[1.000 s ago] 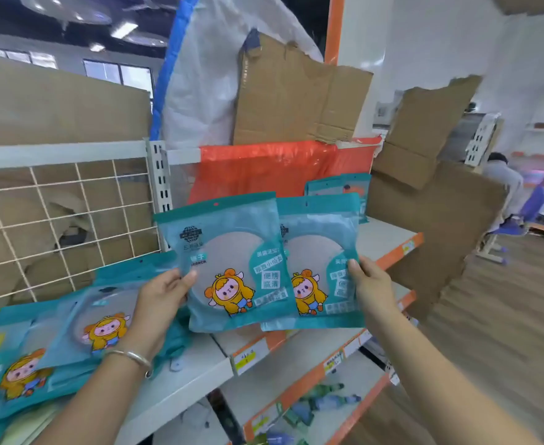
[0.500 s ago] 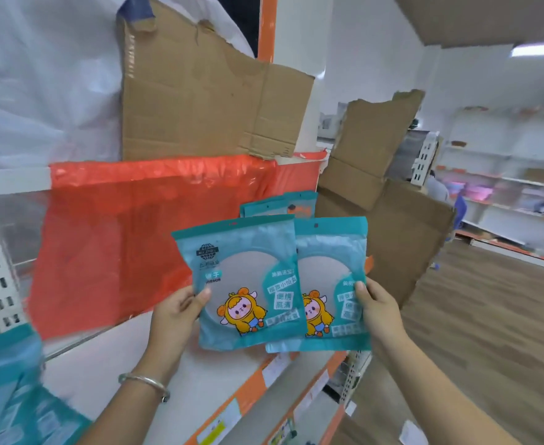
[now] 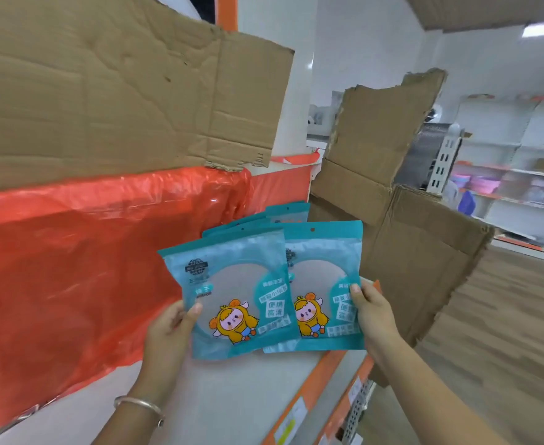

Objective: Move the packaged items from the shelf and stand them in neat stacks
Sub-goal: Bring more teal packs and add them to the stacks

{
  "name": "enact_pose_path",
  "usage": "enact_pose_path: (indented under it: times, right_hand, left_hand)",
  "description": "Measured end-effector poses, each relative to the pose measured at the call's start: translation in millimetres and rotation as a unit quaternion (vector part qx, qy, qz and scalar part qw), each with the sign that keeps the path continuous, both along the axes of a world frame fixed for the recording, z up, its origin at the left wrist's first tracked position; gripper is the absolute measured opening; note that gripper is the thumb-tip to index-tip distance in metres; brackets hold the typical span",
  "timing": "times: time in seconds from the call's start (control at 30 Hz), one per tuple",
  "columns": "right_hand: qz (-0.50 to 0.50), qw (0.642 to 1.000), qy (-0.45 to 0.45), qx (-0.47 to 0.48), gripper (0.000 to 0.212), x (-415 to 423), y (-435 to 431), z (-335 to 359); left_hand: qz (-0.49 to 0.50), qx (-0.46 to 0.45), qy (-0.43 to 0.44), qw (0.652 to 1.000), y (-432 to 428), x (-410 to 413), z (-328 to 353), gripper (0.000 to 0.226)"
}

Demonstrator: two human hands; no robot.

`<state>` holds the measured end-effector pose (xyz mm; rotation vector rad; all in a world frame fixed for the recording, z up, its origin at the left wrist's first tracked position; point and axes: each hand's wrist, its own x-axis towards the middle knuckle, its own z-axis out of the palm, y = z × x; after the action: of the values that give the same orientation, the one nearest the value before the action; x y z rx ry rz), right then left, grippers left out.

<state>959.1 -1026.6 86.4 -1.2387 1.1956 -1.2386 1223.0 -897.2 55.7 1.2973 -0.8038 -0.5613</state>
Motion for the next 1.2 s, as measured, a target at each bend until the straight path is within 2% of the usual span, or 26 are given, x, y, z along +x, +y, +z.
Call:
enact_pose_path:
  times: [0.33, 0.6, 0.73, 0.97, 1.1, 1.2]
  right_hand:
    - [0.072, 0.996, 0.026, 0.038, 0.02, 2.7, -180.5, -28.3]
    - [0.137, 0.988, 0.025, 0.063, 0.022, 18.1, -307.9, -37.7]
    - [0.17, 0.982, 0.032, 0.079, 0.026, 37.9, -337.1, -54.5]
    - [0.223, 0.967, 0.0, 0.122, 0.029, 75.6, -350.1, -82.8]
    - [0.212, 0.969, -0.033, 0.126, 0.029, 83.5, -348.1, -88.8]
    - [0.195, 0.971, -0.039, 0.129, 0.034, 80.4, -349.0, -93.0]
  left_hand:
    - [0.118, 0.004, 0.003, 0.993, -109.6, -20.2, -39.5, 0.014]
    - [0.241, 0.047, -0.009, 0.969, -167.2, -25.6, -61.2, 0.01]
    - [0.272, 0.045, -0.019, 0.961, -182.0, -35.7, -64.8, 0.009]
    - [0.312, 0.011, 0.032, 0.949, -194.1, -47.2, -51.6, 0.013]
    - [0.327, 0.007, 0.056, 0.943, -195.4, -44.1, -54.4, 0.019]
    - [0.334, 0.03, 0.029, 0.942, -196.9, -42.9, -55.3, 0.011]
